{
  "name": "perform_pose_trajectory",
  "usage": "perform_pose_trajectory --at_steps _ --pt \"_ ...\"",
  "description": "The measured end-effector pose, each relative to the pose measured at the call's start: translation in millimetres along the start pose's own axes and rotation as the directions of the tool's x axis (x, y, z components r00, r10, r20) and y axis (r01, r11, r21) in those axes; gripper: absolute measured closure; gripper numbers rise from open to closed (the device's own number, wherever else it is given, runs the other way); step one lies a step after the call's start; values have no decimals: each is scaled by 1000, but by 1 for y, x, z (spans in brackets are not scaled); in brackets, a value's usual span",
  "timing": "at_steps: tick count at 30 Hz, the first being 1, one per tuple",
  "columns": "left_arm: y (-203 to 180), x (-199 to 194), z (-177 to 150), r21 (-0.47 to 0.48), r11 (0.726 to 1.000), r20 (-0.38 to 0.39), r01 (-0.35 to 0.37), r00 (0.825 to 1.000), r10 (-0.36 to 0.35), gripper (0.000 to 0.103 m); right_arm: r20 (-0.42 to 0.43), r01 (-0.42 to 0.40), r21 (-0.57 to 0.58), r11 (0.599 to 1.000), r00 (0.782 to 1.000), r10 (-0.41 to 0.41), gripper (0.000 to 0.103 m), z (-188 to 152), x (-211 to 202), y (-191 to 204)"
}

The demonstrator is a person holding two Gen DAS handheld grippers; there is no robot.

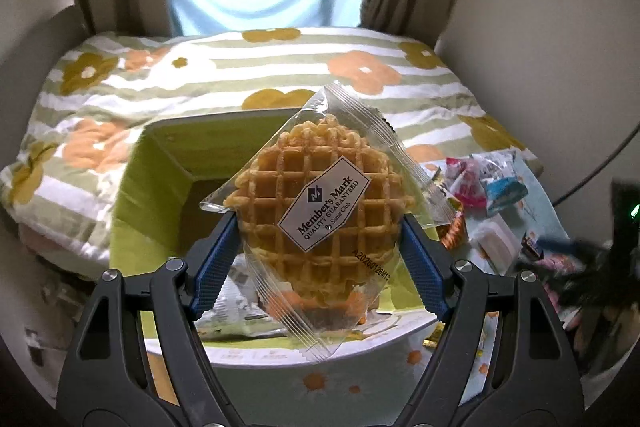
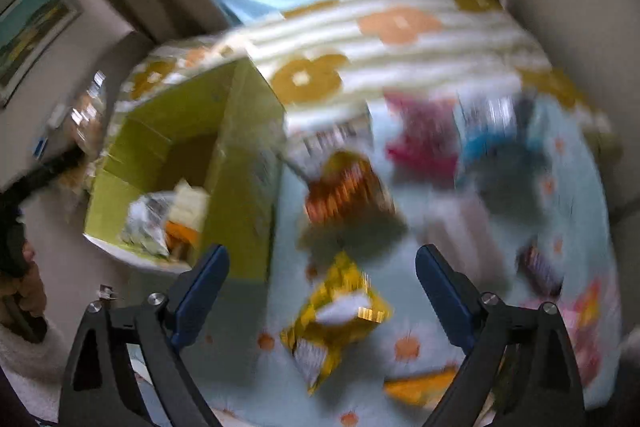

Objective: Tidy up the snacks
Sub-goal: 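Carry the waffle and gold bag into the yellow box and release both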

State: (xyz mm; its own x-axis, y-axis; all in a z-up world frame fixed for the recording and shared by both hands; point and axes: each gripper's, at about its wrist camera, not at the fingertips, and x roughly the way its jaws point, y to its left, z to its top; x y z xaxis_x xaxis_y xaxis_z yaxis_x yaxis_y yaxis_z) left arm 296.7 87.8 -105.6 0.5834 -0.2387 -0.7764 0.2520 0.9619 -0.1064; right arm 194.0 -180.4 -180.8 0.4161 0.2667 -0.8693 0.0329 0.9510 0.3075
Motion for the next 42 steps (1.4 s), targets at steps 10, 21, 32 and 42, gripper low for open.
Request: perform_pose_trajectory --at_steps 10,21,32,42 --pt "-6 9 -1 74 996 -30 40 999 -38 27 -87 106 175 979 992 -92 10 -55 57 -5" --pt "4 7 -1 103 993 -24 52 998 -50 27 -86 175 214 961 983 -160 43 -59 86 -13" --pt "24 -7 1 53 998 14 39 999 -40 27 40 157 189 969 985 -168 46 -37 21 -2" --pt "62 -16 12 -4 1000 24 -2 1000 2 27 178 75 41 996 981 -81 46 37 -38 65"
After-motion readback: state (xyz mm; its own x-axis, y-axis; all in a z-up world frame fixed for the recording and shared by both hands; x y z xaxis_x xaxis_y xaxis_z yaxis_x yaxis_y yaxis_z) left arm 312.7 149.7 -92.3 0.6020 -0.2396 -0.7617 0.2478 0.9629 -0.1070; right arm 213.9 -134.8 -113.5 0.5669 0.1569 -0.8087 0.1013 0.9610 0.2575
